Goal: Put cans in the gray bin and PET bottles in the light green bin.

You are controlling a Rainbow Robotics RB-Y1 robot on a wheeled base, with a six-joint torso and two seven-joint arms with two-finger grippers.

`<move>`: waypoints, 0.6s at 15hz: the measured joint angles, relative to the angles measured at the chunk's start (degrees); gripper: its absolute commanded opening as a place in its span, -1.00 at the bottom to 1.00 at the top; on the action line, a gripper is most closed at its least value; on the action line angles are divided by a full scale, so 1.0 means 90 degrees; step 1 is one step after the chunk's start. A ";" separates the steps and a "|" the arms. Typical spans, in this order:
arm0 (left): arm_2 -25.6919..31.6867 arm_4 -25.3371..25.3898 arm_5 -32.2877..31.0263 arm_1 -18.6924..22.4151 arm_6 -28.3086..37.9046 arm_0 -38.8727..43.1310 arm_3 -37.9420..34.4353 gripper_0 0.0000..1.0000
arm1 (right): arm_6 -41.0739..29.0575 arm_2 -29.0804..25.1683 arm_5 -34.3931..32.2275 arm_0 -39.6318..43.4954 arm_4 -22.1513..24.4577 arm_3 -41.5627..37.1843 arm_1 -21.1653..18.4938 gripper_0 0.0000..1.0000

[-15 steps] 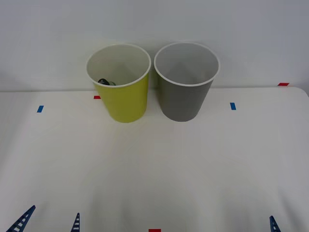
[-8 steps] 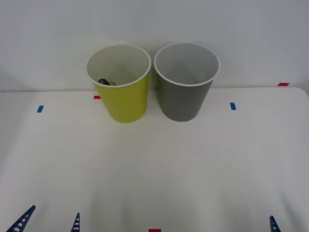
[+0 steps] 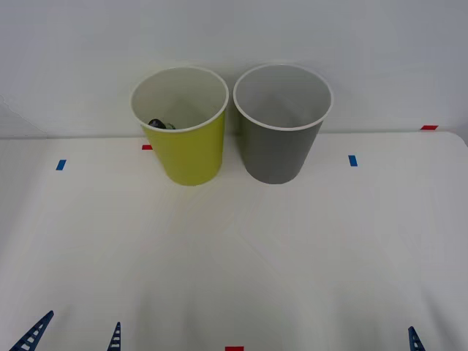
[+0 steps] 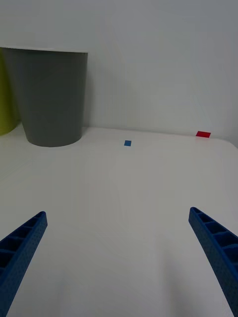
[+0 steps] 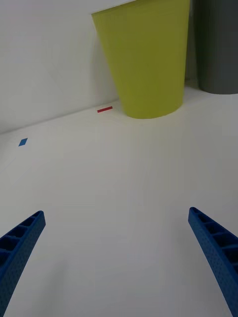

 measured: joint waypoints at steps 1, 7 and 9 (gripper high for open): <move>0.0000 0.0000 0.0000 0.0000 0.0000 0.0000 0.0000 1.00 | 0.0000 0.0000 0.0000 0.0000 0.0000 0.0000 0.0000 1.00; 0.0000 0.0000 0.0000 0.0000 0.0000 0.0000 0.0000 1.00 | 0.0000 0.0000 0.0000 0.0000 0.0000 0.0000 0.0000 1.00; 0.0000 0.0000 0.0000 0.0000 0.0000 0.0000 0.0000 1.00 | 0.0000 0.0000 0.0000 0.0000 0.0000 0.0000 0.0000 1.00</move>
